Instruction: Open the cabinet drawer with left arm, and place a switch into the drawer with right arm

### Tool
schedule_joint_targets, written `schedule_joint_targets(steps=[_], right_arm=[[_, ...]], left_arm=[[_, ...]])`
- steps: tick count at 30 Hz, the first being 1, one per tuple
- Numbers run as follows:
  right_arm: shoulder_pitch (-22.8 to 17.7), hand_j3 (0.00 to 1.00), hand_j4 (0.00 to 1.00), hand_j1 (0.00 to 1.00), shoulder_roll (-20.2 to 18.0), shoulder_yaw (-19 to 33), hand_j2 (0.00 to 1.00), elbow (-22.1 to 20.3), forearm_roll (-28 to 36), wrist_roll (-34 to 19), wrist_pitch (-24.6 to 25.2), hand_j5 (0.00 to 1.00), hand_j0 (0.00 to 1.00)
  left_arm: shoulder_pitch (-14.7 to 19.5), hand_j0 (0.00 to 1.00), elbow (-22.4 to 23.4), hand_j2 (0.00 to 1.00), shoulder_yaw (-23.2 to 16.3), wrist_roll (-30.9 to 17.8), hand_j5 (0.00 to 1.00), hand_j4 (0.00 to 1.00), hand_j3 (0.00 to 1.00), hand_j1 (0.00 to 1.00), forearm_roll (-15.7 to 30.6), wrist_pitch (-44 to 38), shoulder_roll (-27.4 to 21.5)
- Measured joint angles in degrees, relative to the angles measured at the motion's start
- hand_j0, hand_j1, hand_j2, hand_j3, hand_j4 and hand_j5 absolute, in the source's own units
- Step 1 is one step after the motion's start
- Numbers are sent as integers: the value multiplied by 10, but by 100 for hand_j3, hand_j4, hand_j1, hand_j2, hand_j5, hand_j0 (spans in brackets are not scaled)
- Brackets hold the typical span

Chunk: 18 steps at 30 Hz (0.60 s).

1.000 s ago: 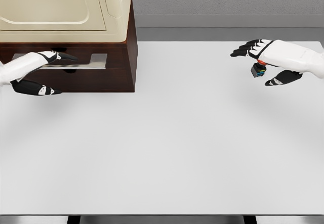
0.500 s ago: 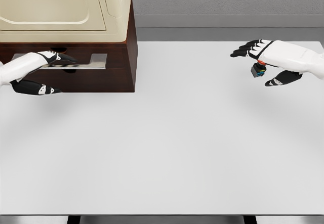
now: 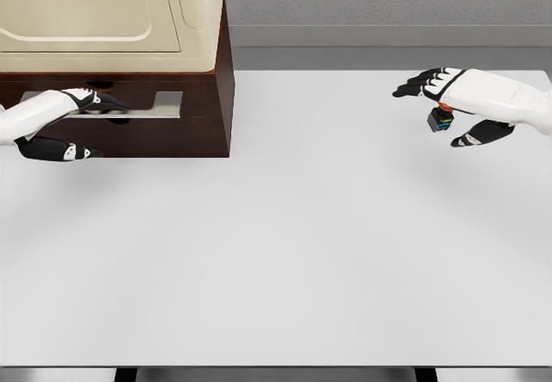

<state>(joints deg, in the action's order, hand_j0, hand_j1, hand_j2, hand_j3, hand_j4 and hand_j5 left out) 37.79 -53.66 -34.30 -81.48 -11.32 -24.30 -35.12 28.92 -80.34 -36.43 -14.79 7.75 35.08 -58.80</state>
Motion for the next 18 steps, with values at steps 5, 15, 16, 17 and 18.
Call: schedule_joint_targets(steps=[5, 15, 16, 17, 18], right_arm=[[0, 100, 100, 100, 1, 0, 100, 0, 0, 0, 0, 100, 100], [6, 100, 100, 100, 1, 0, 100, 14, 0, -8, 0, 100, 100], [8, 100, 100, 100, 1, 0, 100, 17, 0, -10, 0, 100, 100], [10, 100, 100, 100, 1, 0, 100, 20, 0, -12, 0, 100, 100], [11, 100, 100, 100, 1, 0, 100, 23, 1, -13, 0, 100, 100]], left_arm=[[-2, 78, 0, 78, 0, 0, 78, 78, 78, 78, 3, 0, 0], [-11, 78, -2, 78, 2, 0, 78, 78, 78, 78, 14, -2, -1], [-14, 78, -3, 78, 3, 0, 78, 78, 78, 78, 18, -3, -2], [-15, 78, -3, 78, 3, 0, 78, 78, 78, 78, 19, -3, -2], [-16, 78, -4, 78, 3, 0, 78, 78, 78, 78, 20, -3, -2]])
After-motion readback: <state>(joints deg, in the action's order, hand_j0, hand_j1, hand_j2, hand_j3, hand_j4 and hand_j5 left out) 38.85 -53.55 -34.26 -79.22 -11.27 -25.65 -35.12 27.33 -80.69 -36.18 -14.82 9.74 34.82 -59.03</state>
